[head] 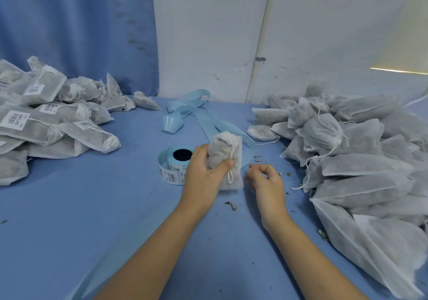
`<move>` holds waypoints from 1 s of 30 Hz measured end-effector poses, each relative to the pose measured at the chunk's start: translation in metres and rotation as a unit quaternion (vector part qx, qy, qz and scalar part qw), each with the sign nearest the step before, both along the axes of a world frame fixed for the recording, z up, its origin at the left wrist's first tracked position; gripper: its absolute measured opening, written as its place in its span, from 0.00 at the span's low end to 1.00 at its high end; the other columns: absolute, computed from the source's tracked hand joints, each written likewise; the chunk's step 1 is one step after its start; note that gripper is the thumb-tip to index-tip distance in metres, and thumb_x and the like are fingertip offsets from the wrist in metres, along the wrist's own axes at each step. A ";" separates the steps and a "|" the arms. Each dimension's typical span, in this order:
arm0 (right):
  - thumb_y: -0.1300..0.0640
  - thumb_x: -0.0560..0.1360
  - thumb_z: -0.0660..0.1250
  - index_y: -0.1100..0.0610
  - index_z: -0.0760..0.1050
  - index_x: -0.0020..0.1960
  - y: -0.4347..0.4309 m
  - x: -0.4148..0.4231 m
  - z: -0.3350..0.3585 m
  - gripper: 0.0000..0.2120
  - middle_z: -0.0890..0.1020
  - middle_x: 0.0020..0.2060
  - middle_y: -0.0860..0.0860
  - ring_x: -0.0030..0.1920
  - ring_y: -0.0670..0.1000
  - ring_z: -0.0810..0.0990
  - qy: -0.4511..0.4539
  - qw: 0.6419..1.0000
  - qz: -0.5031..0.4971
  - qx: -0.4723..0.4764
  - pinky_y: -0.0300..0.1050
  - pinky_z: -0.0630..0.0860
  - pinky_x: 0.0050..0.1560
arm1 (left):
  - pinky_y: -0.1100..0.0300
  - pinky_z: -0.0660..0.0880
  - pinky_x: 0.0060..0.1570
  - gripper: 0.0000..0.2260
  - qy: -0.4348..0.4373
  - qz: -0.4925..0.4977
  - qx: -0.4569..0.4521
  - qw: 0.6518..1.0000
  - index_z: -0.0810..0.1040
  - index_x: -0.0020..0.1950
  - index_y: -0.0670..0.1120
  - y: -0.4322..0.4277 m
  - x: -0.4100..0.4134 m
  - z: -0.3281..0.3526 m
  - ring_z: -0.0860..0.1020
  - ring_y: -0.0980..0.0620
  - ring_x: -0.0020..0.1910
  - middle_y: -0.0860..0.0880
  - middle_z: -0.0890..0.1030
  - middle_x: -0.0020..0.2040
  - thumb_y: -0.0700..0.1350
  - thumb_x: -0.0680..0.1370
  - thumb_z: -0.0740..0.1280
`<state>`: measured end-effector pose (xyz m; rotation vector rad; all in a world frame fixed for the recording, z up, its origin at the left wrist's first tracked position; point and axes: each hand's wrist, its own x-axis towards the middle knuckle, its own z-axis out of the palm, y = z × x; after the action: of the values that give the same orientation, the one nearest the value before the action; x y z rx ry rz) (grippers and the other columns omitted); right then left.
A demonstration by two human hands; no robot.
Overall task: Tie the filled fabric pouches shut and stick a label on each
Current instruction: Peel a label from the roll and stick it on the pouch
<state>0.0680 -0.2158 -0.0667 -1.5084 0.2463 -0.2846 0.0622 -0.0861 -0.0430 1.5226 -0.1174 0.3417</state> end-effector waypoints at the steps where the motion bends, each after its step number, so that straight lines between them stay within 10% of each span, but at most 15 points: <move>1: 0.62 0.74 0.66 0.53 0.76 0.42 0.000 0.001 -0.002 0.05 0.80 0.42 0.48 0.40 0.47 0.77 0.002 1.000 0.000 -0.015 0.42 0.73 0.48 | 0.71 0.70 0.50 0.11 -0.009 0.020 0.059 0.998 0.77 0.54 0.47 0.000 -0.001 -0.002 0.76 0.61 0.50 0.51 0.77 0.54 0.38 0.73 0.71; 11: 0.61 0.74 0.67 0.54 0.76 0.42 0.001 -0.001 -0.001 0.04 0.81 0.42 0.48 0.45 0.50 0.78 0.000 0.997 0.021 -0.073 0.44 0.72 0.49 | 0.63 0.63 0.37 0.08 0.030 0.135 0.232 0.963 0.68 0.36 0.48 -0.005 -0.003 -0.014 0.71 0.52 0.40 0.52 0.71 0.41 0.44 0.72 0.66; 20: 0.63 0.78 0.63 0.57 0.72 0.57 -0.001 0.000 0.004 0.08 0.83 0.31 0.43 0.31 0.39 0.80 -0.006 0.995 0.092 0.037 0.31 0.73 0.31 | 0.71 0.73 0.41 0.12 0.010 -0.094 0.009 0.996 0.79 0.46 0.47 -0.008 -0.012 0.001 0.78 0.62 0.41 0.50 0.79 0.47 0.42 0.63 0.68; 30: 0.65 0.76 0.67 0.57 0.69 0.64 -0.008 0.006 0.006 0.18 0.82 0.40 0.51 0.42 0.47 0.80 -0.002 0.988 0.023 0.155 0.37 0.77 0.47 | 0.69 0.72 0.41 0.11 -0.021 -0.042 0.016 0.999 0.79 0.45 0.45 0.004 -0.008 -0.004 0.76 0.59 0.40 0.51 0.78 0.44 0.41 0.63 0.66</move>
<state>0.0739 -0.2236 -0.0609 -1.2042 0.2403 -0.2033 0.0542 -0.0822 -0.0471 1.5374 -0.2210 0.3054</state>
